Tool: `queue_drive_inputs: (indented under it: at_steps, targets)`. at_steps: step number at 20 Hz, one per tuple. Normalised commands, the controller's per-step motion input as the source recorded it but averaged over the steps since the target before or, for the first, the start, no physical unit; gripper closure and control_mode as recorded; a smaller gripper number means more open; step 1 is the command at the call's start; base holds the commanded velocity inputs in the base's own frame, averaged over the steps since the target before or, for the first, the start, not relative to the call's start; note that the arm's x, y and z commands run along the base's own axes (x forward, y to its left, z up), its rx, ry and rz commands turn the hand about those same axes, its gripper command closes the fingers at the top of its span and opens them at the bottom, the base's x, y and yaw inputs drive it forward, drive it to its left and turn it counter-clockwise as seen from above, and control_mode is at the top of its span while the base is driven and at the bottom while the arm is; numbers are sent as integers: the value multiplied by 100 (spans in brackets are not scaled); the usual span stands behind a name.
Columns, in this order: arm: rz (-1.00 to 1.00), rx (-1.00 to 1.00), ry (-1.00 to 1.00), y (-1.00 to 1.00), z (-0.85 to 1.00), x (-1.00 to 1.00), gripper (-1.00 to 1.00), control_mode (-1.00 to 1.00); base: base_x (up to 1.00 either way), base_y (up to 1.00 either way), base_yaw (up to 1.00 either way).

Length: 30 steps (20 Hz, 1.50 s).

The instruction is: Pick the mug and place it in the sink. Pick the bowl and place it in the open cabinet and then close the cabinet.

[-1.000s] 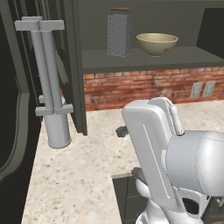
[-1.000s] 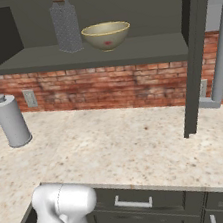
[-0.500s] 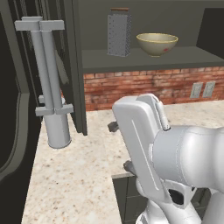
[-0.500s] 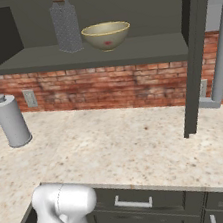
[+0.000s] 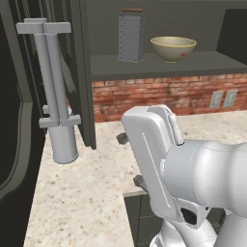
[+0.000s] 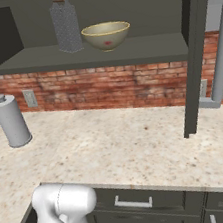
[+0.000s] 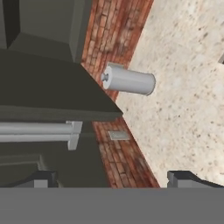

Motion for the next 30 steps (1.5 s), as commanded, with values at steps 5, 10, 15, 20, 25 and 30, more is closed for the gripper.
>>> queue_drive_inputs:
  at_steps: [5, 10, 15, 20, 25, 30]
  targets:
    - [-1, 0, -4, 0, 0, 19, -100, -100, 0, 0, 0]
    - [-3, 0, -5, 2, -1, 13, -100, -100, 0, 0, 0]
    - [-2, 0, -6, 14, 0, 10, -100, -100, 0, 0, 0]
    - [-3, 0, -4, 10, 0, 24, -100, -100, 0, 0, 0]
    - [-5, 0, -2, 1, -5, 27, -100, -100, 0, 0, 0]
    - [-4, 0, 0, 17, -23, 36, -100, -100, 0, 0, 0]
